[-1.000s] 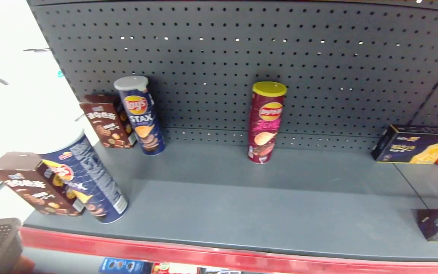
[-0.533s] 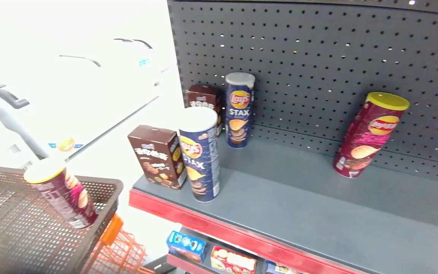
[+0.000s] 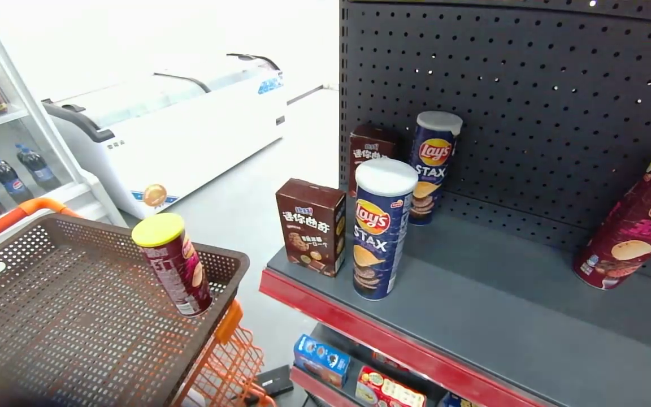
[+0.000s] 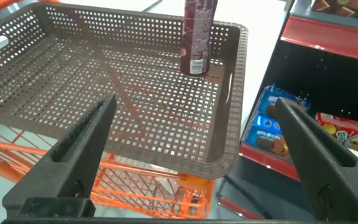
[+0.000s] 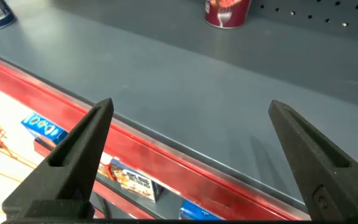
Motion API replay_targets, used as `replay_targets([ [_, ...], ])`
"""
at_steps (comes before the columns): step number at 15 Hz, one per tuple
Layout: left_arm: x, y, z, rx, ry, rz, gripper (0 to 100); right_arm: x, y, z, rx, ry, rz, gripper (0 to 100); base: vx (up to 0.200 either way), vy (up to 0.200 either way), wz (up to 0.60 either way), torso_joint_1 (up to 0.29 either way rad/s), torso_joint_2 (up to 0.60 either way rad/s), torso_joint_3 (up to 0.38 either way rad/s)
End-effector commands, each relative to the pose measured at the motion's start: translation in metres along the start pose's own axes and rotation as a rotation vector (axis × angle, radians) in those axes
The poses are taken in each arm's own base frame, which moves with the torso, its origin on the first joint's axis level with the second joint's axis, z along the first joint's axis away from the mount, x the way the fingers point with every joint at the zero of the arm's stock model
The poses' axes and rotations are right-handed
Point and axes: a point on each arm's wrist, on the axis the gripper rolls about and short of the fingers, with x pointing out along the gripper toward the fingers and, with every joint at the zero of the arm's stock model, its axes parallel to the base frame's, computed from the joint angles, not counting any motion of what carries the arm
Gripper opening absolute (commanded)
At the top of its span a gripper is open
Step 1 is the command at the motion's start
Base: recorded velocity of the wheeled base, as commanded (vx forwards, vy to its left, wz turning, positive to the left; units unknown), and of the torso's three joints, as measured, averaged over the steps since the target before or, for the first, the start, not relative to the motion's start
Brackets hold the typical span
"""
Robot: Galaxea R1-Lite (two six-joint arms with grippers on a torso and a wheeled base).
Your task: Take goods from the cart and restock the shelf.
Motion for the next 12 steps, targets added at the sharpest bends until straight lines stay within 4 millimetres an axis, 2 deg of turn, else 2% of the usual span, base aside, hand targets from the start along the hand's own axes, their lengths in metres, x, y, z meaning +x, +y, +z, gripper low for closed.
replay_targets([
  [1,0.000,0.000,0.000,-0.001,0.001,0.001,100,0.000,0.000,0.000,0.000,0.001,0.000,100,0.000,0.000,0.00,0.000,0.00,0.000],
  [3,-0.001,0.000,0.003,0.002,-0.010,-0.002,100,0.000,0.000,0.000,0.000,0.001,0.002,100,0.000,0.000,0.00,0.000,0.00,0.000],
  [5,0.003,0.000,0.037,0.010,0.029,0.001,100,0.000,0.000,0.000,0.000,0.001,0.000,100,0.000,0.000,0.00,0.000,0.00,0.000],
  [9,0.032,-0.001,0.068,-0.005,0.189,-0.045,100,0.000,0.000,0.000,0.000,0.000,0.000,100,0.000,0.000,0.00,0.000,0.00,0.000],
  [12,0.058,-0.004,0.069,-0.011,0.349,-0.064,100,0.000,0.000,0.000,0.000,0.001,0.000,100,0.000,0.000,0.00,0.000,0.00,0.000],
])
